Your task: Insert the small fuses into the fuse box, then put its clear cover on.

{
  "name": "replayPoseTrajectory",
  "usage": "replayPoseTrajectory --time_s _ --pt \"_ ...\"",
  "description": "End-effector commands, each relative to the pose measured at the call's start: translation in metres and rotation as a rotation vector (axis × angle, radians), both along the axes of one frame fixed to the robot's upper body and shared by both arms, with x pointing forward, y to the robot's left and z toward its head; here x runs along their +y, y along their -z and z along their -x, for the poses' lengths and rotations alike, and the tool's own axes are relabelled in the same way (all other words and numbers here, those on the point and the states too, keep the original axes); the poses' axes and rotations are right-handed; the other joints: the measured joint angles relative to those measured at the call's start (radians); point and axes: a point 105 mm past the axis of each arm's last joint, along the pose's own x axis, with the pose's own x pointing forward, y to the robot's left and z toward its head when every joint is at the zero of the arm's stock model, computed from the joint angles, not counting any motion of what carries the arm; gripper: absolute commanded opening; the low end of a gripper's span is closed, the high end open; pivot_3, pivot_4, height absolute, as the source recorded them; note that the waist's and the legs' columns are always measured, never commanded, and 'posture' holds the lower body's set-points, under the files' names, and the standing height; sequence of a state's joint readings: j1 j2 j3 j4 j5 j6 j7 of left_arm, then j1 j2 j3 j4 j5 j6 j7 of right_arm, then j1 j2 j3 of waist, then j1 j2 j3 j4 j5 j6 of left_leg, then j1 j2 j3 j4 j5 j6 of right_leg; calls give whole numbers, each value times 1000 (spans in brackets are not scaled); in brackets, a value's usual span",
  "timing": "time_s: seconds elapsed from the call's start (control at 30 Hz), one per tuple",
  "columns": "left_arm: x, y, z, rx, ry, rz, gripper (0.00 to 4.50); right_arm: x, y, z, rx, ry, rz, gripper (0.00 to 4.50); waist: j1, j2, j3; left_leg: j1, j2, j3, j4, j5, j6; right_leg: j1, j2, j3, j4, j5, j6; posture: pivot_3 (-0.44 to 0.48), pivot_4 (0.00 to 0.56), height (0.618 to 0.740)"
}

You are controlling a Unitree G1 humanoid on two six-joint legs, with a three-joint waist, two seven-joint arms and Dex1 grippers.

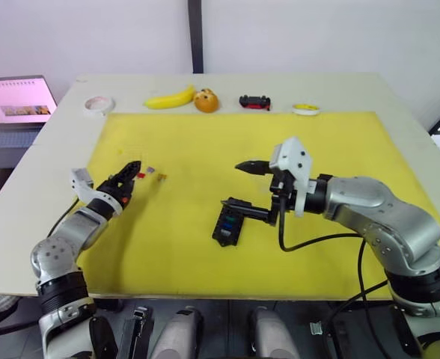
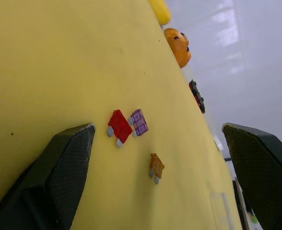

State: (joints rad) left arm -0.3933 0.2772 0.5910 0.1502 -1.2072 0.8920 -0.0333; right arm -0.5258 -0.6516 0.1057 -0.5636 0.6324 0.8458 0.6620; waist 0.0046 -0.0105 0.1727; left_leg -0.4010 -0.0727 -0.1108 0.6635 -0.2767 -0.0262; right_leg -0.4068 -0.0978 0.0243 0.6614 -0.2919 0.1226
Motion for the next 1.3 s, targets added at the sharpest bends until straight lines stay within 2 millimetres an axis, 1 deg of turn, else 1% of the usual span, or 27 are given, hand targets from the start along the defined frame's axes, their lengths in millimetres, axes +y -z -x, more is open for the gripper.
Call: replayPoseTrajectory --time_s 0.03,0.2,0.5,0.6,0.7,0.77,1.03,1.3 --pt "-16 27 0 139 82 -48 4500 -3 -13 3 -57 13 -20 4479 7 0 0 0 0 0 0 0 0 0 0 0 0 0 0 0 150 740" --pt "-19 30 -1 172 118 -27 4500 -5 -11 3 -53 29 -20 4479 10 1 -1 2 -1 0 0 0 0 2 0 0 0 0 0 0 150 740" --pt "-40 32 -3 189 222 -26 4500 -8 -10 1 -50 47 -22 4479 14 1 -2 2 -2 -1 0 0 0 3 -1 0 0 0 0 0 150 740" --pt "-41 32 -6 185 227 -35 4500 -8 -10 1 -50 49 -20 4479 20 2 -2 2 -2 -1 0 0 0 4 -1 0 -1 0 0 0 150 740" --pt "-40 29 -7 178 245 -15 4500 -8 -10 1 -50 49 -18 4479 35 2 -2 2 -2 -1 0 0 0 3 -1 0 -1 0 0 0 150 740" --pt "-37 28 -7 174 256 17 4500 -8 -9 1 -47 51 -17 4479 37 2 -2 2 -2 -1 0 0 0 3 -1 -1 -1 0 0 0 150 740" --pt "-43 30 -5 128 350 -13 4500 -8 -4 5 -32 51 -16 4479 36 2 -2 2 -3 -1 0 0 0 4 -1 -1 -2 0 0 0 150 740" --pt "-51 25 -14 108 362 -31 4500 -10 -4 6 -31 64 -12 4479 42 2 -2 2 -3 -4 0 0 1 4 -1 -2 -5 0 0 0 150 740"
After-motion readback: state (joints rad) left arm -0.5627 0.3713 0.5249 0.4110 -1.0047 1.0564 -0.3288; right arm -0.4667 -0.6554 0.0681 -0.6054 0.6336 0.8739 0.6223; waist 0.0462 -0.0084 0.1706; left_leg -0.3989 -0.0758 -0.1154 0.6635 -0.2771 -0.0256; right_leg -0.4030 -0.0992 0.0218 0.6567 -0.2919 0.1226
